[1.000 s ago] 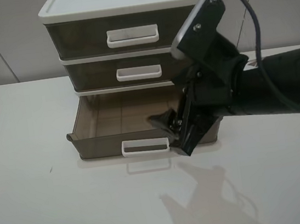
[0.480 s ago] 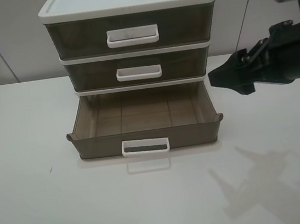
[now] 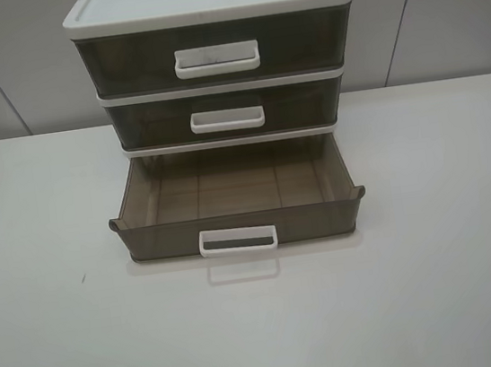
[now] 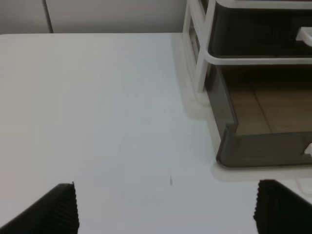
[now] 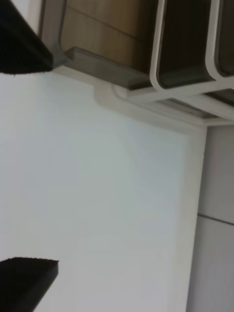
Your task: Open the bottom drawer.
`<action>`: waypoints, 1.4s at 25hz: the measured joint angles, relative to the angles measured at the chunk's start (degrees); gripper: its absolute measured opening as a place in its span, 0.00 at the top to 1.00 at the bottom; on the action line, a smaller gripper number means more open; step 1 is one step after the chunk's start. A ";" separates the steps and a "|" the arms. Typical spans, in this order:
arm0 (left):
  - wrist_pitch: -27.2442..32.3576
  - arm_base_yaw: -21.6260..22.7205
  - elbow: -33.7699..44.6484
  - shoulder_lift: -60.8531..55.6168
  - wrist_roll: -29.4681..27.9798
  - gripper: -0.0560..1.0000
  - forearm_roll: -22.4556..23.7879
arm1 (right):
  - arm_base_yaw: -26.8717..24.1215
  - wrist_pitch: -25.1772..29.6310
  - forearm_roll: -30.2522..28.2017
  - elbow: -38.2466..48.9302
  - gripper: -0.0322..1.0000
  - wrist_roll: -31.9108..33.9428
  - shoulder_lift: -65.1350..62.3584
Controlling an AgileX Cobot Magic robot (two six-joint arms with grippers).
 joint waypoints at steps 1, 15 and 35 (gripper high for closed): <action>0.00 0.00 0.00 0.00 0.00 0.24 0.00 | 0.00 1.52 -1.14 -0.37 0.25 0.16 -2.36; 0.00 0.00 0.00 0.00 0.00 0.24 0.00 | 0.00 11.52 -2.10 -0.49 0.25 0.40 -19.89; 0.00 0.00 0.00 0.00 0.00 0.24 0.00 | 0.00 11.20 0.95 8.20 0.25 -1.71 -26.69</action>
